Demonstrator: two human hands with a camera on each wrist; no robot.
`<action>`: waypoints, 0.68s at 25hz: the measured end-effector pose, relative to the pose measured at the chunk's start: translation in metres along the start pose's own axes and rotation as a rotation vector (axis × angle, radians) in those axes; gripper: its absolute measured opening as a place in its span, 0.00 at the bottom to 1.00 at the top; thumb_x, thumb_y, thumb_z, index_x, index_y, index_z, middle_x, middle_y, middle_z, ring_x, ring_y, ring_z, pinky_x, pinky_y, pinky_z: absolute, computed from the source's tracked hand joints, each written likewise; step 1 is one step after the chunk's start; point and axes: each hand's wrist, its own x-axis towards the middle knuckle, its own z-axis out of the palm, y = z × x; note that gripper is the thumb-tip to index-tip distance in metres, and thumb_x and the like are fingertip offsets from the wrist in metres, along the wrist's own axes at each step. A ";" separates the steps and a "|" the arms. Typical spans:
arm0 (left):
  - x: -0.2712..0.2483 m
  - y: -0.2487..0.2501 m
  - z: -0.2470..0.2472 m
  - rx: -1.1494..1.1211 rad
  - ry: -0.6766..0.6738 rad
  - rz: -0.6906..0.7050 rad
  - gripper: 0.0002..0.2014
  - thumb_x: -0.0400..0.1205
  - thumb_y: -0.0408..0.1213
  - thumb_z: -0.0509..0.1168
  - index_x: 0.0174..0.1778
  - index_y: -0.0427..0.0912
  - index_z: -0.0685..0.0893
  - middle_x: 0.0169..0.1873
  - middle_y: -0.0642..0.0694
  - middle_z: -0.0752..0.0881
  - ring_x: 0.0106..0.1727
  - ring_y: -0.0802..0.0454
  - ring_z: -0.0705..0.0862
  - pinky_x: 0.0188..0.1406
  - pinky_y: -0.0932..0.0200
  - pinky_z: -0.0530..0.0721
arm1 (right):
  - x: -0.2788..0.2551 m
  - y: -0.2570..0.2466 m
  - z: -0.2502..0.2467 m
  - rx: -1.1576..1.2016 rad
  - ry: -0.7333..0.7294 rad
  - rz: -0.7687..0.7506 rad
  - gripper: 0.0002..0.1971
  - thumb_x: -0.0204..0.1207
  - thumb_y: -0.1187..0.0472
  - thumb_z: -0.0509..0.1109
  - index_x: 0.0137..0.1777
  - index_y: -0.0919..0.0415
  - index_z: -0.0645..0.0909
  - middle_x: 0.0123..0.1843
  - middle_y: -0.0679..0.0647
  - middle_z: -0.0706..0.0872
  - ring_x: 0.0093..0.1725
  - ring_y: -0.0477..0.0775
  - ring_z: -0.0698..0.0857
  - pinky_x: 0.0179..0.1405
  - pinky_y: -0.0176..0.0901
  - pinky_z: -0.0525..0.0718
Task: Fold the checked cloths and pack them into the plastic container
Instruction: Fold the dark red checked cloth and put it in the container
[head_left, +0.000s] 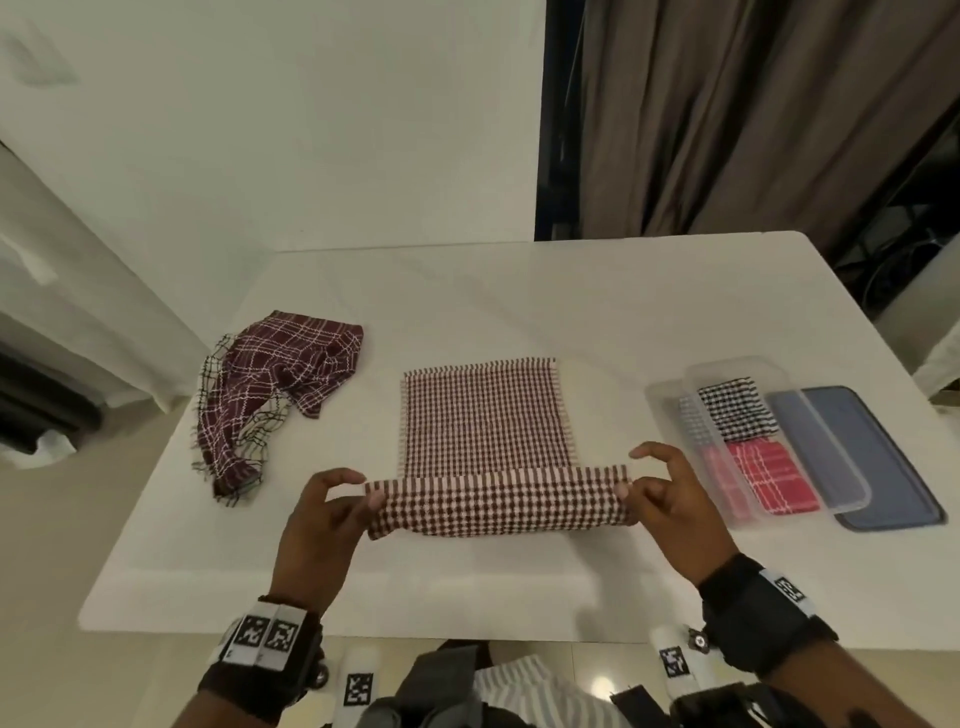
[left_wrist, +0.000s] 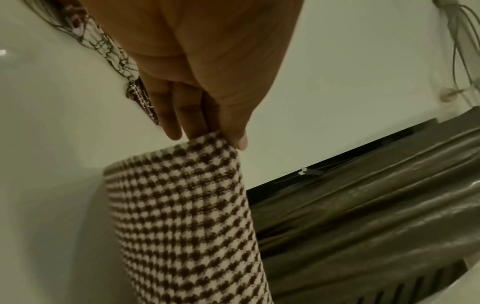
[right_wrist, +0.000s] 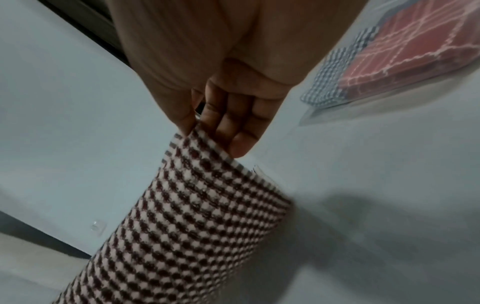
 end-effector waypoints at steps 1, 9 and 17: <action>0.005 0.000 -0.001 -0.040 0.014 -0.005 0.12 0.79 0.47 0.70 0.52 0.52 0.75 0.37 0.50 0.93 0.41 0.55 0.91 0.44 0.55 0.85 | 0.003 -0.006 0.001 0.028 0.032 -0.020 0.14 0.80 0.67 0.70 0.59 0.50 0.75 0.27 0.60 0.82 0.33 0.51 0.85 0.39 0.37 0.85; 0.075 -0.011 0.007 0.122 -0.018 0.127 0.08 0.83 0.33 0.68 0.49 0.53 0.88 0.47 0.61 0.91 0.48 0.65 0.88 0.50 0.68 0.83 | 0.076 -0.011 0.010 -0.167 0.066 -0.064 0.14 0.79 0.65 0.72 0.60 0.47 0.87 0.59 0.37 0.87 0.50 0.41 0.88 0.51 0.29 0.85; 0.184 -0.043 0.031 0.263 -0.132 0.084 0.15 0.81 0.28 0.69 0.55 0.55 0.86 0.57 0.55 0.86 0.46 0.61 0.87 0.46 0.76 0.80 | 0.180 0.016 0.027 -0.366 -0.083 0.119 0.23 0.77 0.65 0.73 0.68 0.42 0.80 0.69 0.42 0.78 0.48 0.43 0.84 0.44 0.23 0.79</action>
